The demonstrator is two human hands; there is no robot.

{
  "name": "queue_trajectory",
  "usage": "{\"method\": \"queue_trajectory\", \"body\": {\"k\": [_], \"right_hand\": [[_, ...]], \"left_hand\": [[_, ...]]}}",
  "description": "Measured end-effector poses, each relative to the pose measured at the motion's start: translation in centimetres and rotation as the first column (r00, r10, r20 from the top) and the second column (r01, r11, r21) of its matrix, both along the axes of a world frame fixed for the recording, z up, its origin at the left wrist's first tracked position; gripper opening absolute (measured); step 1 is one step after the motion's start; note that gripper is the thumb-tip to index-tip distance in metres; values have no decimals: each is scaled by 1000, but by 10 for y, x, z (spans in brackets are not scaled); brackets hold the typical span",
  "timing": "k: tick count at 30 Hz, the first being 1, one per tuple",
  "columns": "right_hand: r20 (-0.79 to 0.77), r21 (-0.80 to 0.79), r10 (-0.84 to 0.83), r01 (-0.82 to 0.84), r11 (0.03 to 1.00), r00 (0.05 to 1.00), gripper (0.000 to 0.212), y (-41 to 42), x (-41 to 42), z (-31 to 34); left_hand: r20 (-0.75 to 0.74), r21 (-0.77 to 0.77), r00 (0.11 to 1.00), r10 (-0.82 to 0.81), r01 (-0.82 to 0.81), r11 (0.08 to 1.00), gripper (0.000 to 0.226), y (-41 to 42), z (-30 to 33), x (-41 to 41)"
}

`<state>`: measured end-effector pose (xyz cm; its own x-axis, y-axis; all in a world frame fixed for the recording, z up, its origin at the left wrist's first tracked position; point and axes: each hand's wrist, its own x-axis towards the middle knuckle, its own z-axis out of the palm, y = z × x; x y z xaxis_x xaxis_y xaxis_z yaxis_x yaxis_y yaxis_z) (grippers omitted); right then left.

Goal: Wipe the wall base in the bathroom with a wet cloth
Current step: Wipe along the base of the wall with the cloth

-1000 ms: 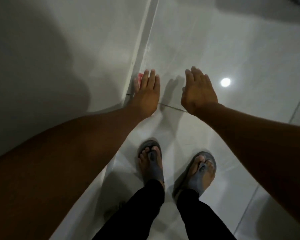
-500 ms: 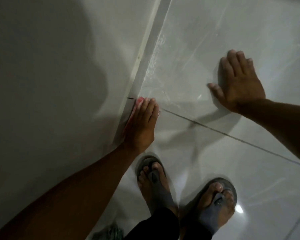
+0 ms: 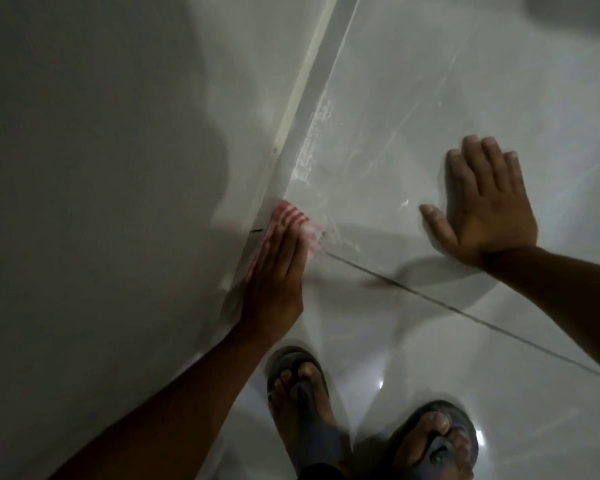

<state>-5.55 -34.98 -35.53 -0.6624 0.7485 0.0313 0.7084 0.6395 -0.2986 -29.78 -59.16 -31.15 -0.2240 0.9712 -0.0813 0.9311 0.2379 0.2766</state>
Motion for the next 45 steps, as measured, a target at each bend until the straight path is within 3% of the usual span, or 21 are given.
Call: {"method": "queue_trajectory", "body": {"k": [5,9,13,15,20,23,28,31,35,42,45], "right_hand": [[-5,16,4,-4,1000,1000,86,-1,0,-5],[-10,22,8,-8,1000,1000,86,1,-1,-1],[0,17,-1,1,1000,1000,86,0,-1,1],[-4,21,5,-5,1000,1000,86,0,-1,0],[-7,61,-1,1,998,1000,85,-2,1,-4],[-6,45,0,0,999,1000,85,0,-1,-1],[13,40,-8,7,999,1000,86,-2,-1,-1],[24,22,-1,1,1000,1000,86,0,-1,0],[42,-2,-1,1,1000,999,86,-1,-2,2],[10,-1,-8,8,1000,1000,86,-1,-2,5],[21,7,0,0,1000,1000,86,0,-2,4]], "left_hand": [[-18,2,998,54,-54,999,72,73,-11,-7],[0,11,998,55,-55,998,66,28,-2,2],[25,-61,998,54,-53,997,74,4,8,5],[40,-39,999,27,-26,999,68,42,4,-4],[5,-32,997,77,-76,997,79,142,-12,-10],[-39,-15,996,74,-75,997,84,122,-12,-7],[-88,-57,995,40,-45,997,73,63,-1,4],[-97,-33,994,-48,45,998,79,117,-3,-12],[-122,-9,992,-22,21,1000,83,192,-12,-18],[-118,-53,992,-39,33,998,79,102,-5,-10],[-125,26,990,-58,62,998,68,143,-12,-18]]}}
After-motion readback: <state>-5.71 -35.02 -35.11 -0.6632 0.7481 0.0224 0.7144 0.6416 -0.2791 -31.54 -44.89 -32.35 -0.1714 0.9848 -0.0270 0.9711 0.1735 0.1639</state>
